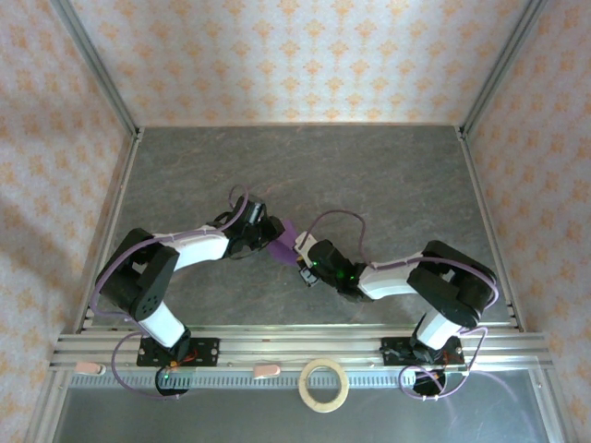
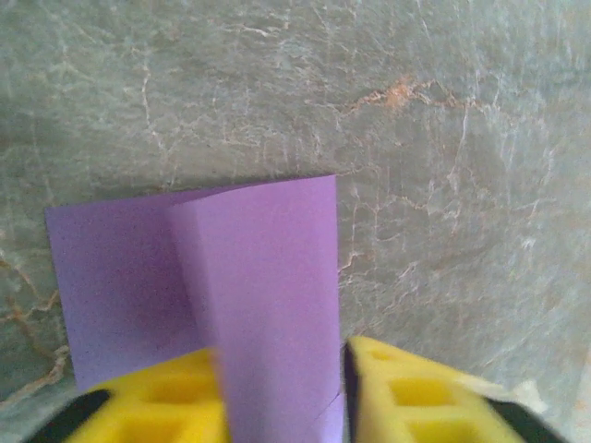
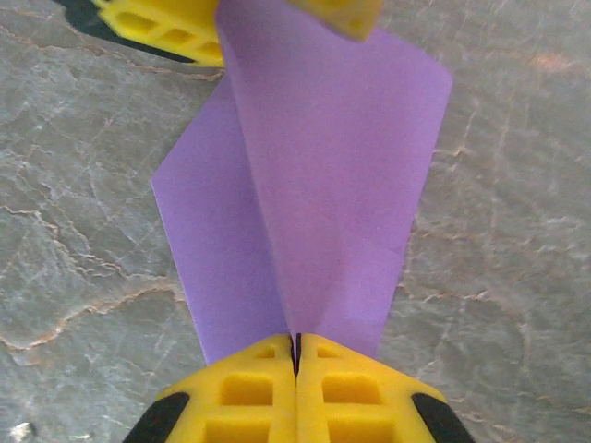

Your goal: Fold a paper plane with a square sheet of paper (pick it up from the middle)

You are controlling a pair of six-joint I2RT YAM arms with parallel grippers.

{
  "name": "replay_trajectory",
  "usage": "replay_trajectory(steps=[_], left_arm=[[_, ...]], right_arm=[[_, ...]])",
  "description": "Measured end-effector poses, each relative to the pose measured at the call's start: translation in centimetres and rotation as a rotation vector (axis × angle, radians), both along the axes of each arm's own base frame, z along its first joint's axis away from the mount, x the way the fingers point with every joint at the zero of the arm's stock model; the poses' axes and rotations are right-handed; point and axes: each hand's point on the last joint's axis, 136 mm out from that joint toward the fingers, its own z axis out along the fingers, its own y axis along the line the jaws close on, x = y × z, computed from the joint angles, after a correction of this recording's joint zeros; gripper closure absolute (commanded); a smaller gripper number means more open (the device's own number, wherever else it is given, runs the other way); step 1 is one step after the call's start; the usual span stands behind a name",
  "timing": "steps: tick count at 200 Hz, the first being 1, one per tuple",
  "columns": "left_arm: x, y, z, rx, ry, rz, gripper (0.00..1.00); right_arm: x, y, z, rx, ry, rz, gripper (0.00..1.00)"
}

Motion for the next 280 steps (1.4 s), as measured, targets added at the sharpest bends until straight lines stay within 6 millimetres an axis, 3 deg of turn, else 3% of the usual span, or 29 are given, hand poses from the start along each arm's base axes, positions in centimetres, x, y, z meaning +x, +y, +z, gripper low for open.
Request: replay_trajectory(steps=[13, 35, 58, 77, 120, 164, 204, 280], left_arm=[[0.0, 0.5, 0.5, 0.023, -0.011, 0.01, 0.38], [0.2, 1.5, 2.7, 0.041, -0.064, 0.041, 0.34], [0.6, 2.6, 5.7, 0.028, -0.142, 0.082, 0.37], [0.3, 3.3, 6.9, 0.015, -0.179, 0.102, 0.43], [-1.1, 3.6, 5.2, 0.016, -0.155, 0.083, 0.65], [-0.9, 2.1, 4.9, -0.05, -0.16, 0.032, 0.84], [-0.8, 0.3, 5.1, -0.104, -0.176, -0.023, 0.93], [-2.2, -2.8, 3.9, -0.181, -0.169, -0.138, 0.97]], right_arm=[[-0.2, 0.4, -0.4, 0.03, 0.048, -0.002, 1.0], [-0.4, 0.6, -1.2, 0.089, 0.149, -0.023, 1.0], [-0.1, 0.7, -1.2, 0.173, 0.242, -0.053, 1.0], [0.0, 0.8, -1.0, 0.232, 0.307, -0.073, 1.0], [0.3, 0.9, 0.1, 0.397, 0.432, -0.092, 1.0], [-0.4, 0.6, -0.2, 0.498, 0.549, -0.12, 1.0], [-0.8, 0.5, -0.8, 0.548, 0.603, -0.146, 1.0], [-0.8, 0.3, -0.6, 0.655, 0.646, -0.181, 1.0]])
